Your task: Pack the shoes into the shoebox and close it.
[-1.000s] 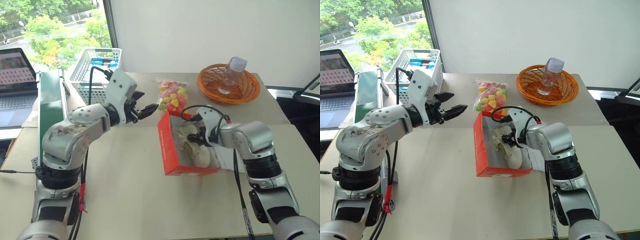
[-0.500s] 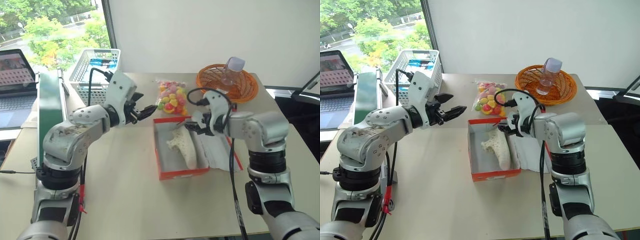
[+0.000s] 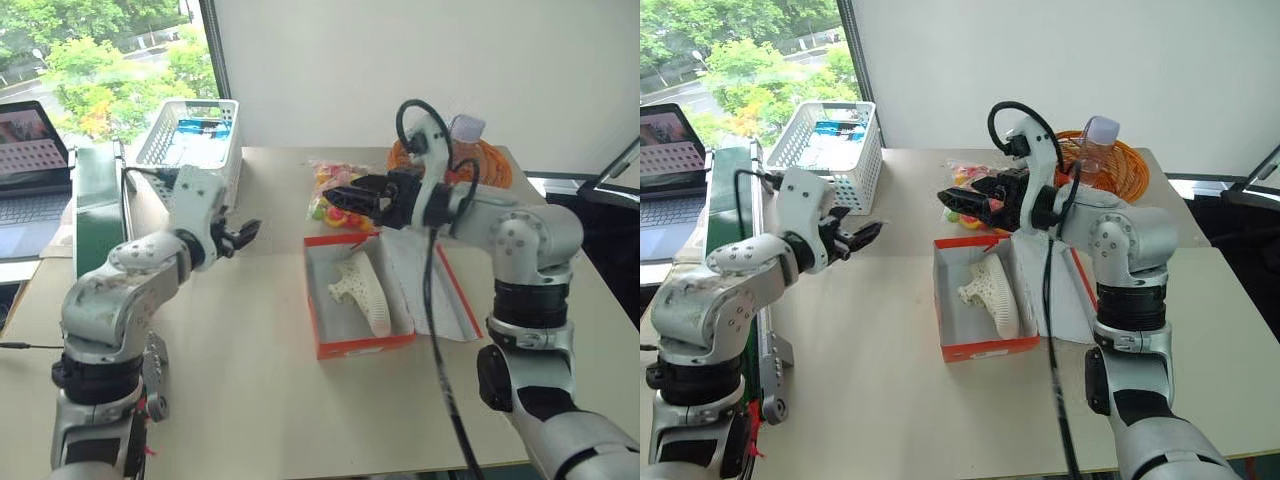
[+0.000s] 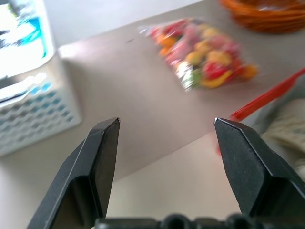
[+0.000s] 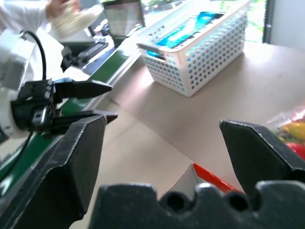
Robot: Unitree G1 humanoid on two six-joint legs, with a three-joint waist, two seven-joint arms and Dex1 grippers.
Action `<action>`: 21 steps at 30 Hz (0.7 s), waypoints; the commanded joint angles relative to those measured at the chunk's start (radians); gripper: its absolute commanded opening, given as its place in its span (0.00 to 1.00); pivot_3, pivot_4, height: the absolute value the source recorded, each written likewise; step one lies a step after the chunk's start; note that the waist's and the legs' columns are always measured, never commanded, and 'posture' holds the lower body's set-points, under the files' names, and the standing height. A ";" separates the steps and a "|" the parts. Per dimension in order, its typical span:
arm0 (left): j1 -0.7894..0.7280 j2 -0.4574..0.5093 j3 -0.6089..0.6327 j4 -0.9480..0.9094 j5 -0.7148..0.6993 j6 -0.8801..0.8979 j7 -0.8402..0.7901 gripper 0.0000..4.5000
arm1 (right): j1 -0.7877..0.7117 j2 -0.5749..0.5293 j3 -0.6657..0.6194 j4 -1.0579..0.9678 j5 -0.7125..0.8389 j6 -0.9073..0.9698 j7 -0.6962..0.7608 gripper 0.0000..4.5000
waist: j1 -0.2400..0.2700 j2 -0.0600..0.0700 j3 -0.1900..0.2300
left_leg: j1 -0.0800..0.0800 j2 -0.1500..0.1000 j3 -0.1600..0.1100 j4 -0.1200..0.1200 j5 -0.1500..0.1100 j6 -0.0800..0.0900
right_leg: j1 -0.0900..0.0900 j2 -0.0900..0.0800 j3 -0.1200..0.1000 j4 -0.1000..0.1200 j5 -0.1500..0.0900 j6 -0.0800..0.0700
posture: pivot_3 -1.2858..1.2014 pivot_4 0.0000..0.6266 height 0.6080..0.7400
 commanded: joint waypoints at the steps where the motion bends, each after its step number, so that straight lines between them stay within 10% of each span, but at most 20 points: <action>1: 0.055 -0.027 0.054 -0.111 0.078 0.005 0.104 0.75 | -0.003 -0.027 0.118 0.022 -0.076 -0.221 0.150 0.99 | 0.002 0.000 0.000 | 0.000 0.000 0.000 0.000 0.000 0.000 | 0.000 0.000 0.000 0.000 0.000 0.000 | 0.52 0.24 1.00; 7: 0.167 -0.161 0.256 -0.202 0.160 -0.018 0.249 0.98 | -0.008 0.014 0.209 0.119 -0.097 -0.376 0.323 1.00 | 0.002 0.000 0.000 | 0.000 0.000 0.000 0.000 0.000 0.000 | 0.000 0.000 0.000 0.000 0.000 0.000 | 0.52 0.24 1.00; 21: 0.363 -0.316 0.476 -0.145 0.185 -0.263 0.263 0.99 | -0.025 0.148 0.277 0.324 -0.252 -0.704 0.386 1.00 | 0.004 -0.001 0.000 | 0.002 0.001 0.001 0.000 0.000 -0.001 | 0.000 0.000 0.000 0.002 0.000 -0.002 | 0.52 0.24 1.00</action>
